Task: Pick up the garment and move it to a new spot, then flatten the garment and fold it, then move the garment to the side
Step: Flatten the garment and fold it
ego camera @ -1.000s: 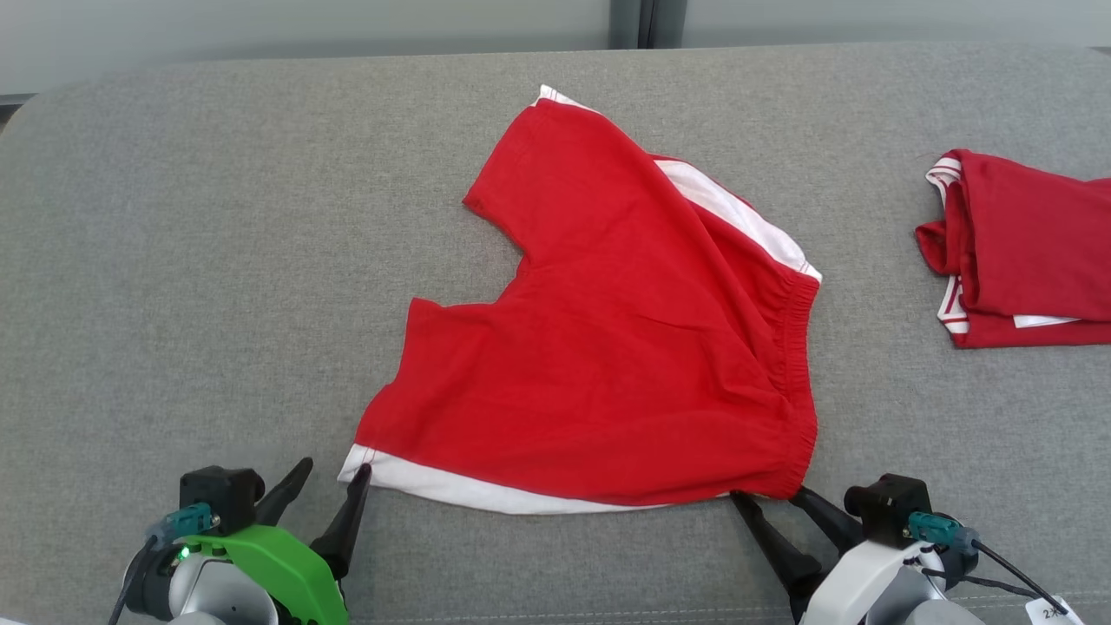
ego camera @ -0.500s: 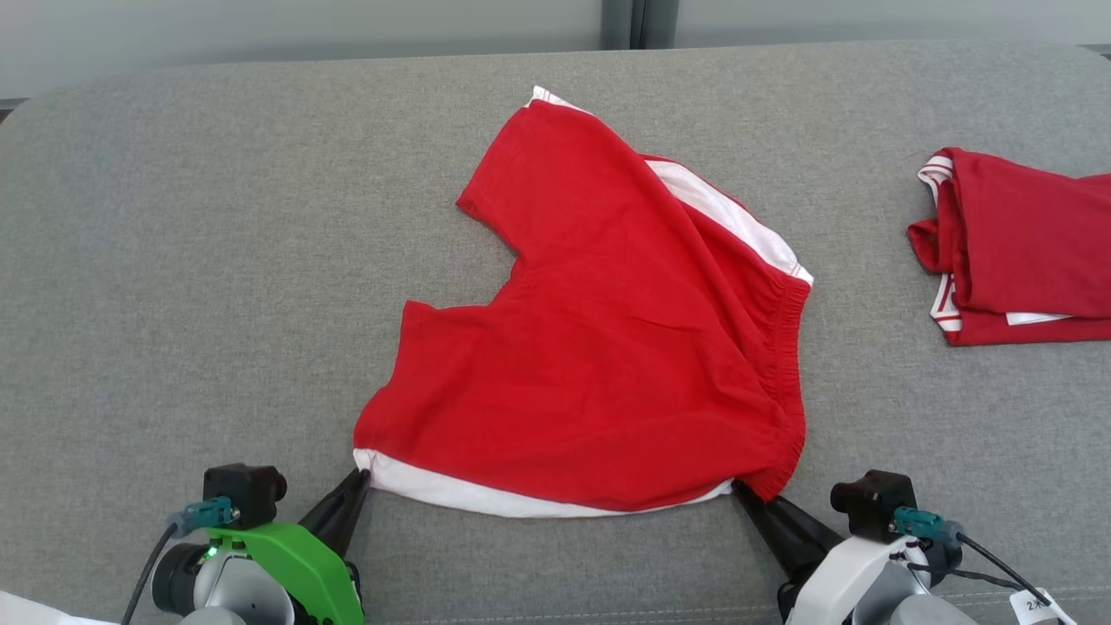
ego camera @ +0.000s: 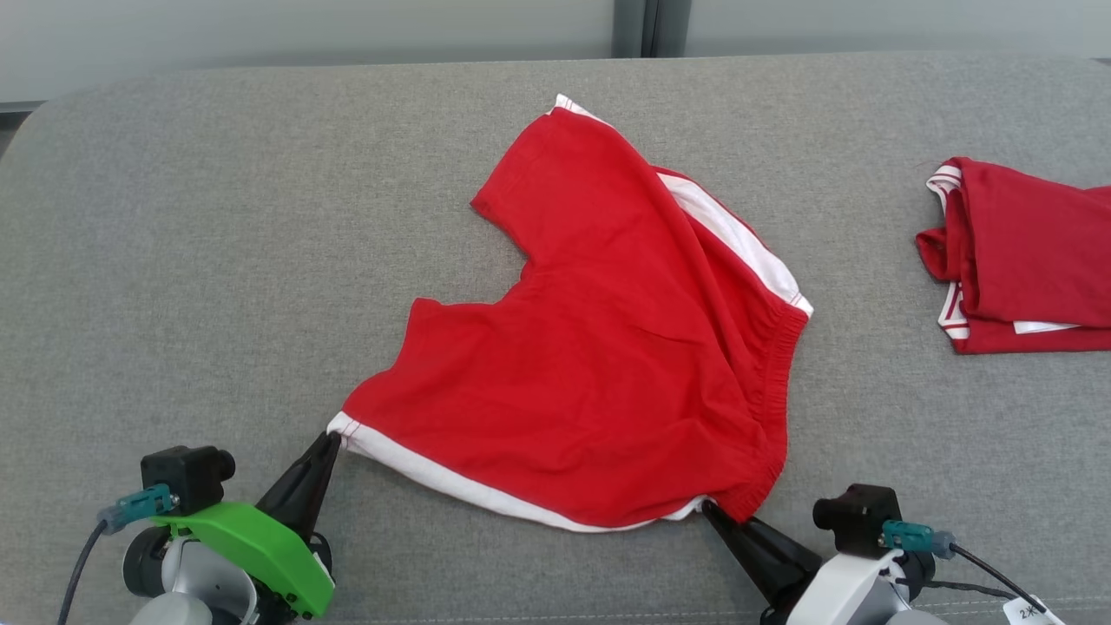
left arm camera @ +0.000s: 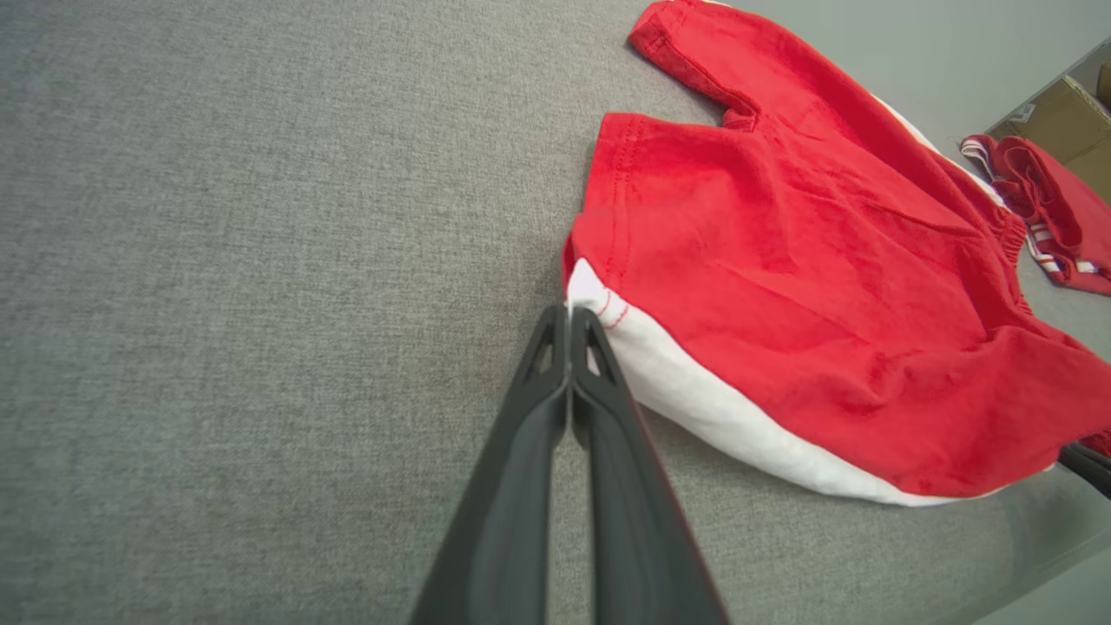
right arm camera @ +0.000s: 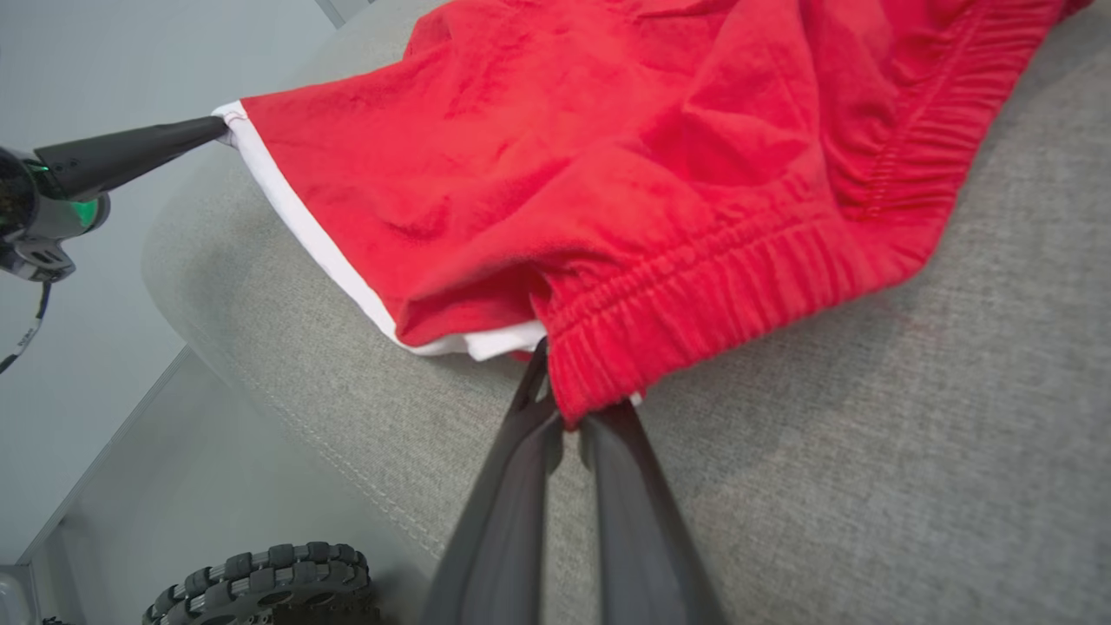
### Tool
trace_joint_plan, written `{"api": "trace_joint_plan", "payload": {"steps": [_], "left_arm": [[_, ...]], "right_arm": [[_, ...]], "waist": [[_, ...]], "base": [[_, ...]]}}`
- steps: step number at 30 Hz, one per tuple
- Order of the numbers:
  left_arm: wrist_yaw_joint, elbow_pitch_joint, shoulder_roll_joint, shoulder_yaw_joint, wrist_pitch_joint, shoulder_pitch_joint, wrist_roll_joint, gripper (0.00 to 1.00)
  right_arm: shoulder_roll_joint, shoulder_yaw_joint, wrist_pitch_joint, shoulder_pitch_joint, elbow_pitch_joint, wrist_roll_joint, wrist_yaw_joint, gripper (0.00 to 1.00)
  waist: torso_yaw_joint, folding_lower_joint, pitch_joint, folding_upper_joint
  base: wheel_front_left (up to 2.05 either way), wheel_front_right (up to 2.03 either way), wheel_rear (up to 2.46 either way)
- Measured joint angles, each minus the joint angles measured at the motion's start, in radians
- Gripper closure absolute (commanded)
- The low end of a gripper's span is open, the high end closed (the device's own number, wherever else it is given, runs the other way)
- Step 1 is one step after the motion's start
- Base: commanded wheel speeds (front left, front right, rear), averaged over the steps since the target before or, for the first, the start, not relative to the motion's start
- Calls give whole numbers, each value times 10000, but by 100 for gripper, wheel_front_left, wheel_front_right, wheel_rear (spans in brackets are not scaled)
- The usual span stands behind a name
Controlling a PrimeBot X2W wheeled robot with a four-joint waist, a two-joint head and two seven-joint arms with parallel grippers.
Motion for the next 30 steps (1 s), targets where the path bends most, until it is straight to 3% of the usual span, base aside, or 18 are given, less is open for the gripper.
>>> {"api": "trace_joint_plan", "payload": {"steps": [11, 19, 24, 30], "left_arm": [[-102, -1179, 485, -31, 460, 581, -976, 100], [-144, -2278, 1028, 178, 587, 778, -1440, 100], [-146, -2894, 1012, 489, 546, 793, -2075, 100], [-146, -3283, 1189, 826, 717, 217, -2197, 100]], "right_arm": [[-1024, 589, 121, 340, -1467, 1348, 0, 100], [-2029, 244, 15, 627, -2717, 2247, 0, 100], [-2243, 253, 19, 611, -3221, 2585, 0, 100], [-1998, 40, 138, 523, -3914, 4334, 0, 100]], "waist": [[58, 0, -25, 0], [-41, 0, -27, 0], [-209, 0, 29, 0], [-470, 0, 289, 0]], "base": [[0, 0, 0], [0, 0, 0], [0, 0, 0], [0, 0, 0]]}}
